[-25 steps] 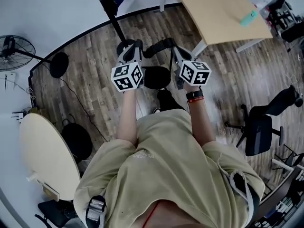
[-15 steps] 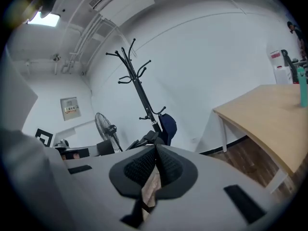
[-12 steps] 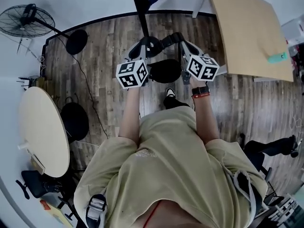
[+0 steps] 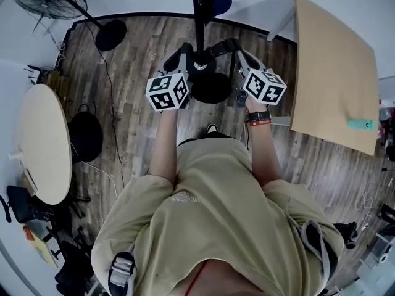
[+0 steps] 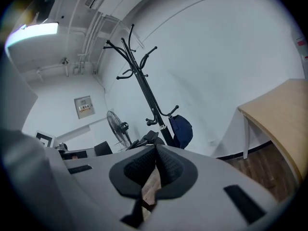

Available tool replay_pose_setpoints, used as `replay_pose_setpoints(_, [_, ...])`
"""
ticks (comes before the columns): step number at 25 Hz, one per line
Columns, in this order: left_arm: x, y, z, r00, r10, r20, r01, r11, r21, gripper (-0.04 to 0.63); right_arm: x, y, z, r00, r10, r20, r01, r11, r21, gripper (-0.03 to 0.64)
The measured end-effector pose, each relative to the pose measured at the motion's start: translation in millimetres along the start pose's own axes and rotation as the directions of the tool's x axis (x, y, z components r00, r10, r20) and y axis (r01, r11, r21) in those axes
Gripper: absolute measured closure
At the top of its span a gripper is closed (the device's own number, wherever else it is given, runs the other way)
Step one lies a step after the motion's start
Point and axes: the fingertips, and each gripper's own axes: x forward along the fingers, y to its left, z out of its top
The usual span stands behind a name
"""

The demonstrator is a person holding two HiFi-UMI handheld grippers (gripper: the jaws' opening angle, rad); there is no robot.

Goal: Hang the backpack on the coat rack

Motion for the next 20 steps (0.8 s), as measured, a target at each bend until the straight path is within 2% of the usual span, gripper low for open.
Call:
replay_pose_setpoints(4, [11, 7, 13, 0.999, 0.05, 0.02, -0.05, 0.999, -0.01, 0.569, 17, -13, 19, 0.999, 0.037, 0.001, -0.037, 0.999, 0.013, 0.601])
replay_pose_setpoints(10, [20, 48, 29, 0.993, 0.119, 0.027, -0.118, 0.993, -0.029, 0.569, 49, -27, 36, 1.0, 0.024, 0.002, -0.024, 1.0, 0.019, 0.601])
replay_pose_setpoints(20, [64, 93, 57, 0.991, 0.123, 0.06, -0.119, 0.991, -0.057, 0.569, 93, -44, 58, 0.999, 0.017, 0.036, -0.02, 0.997, 0.08, 0.601])
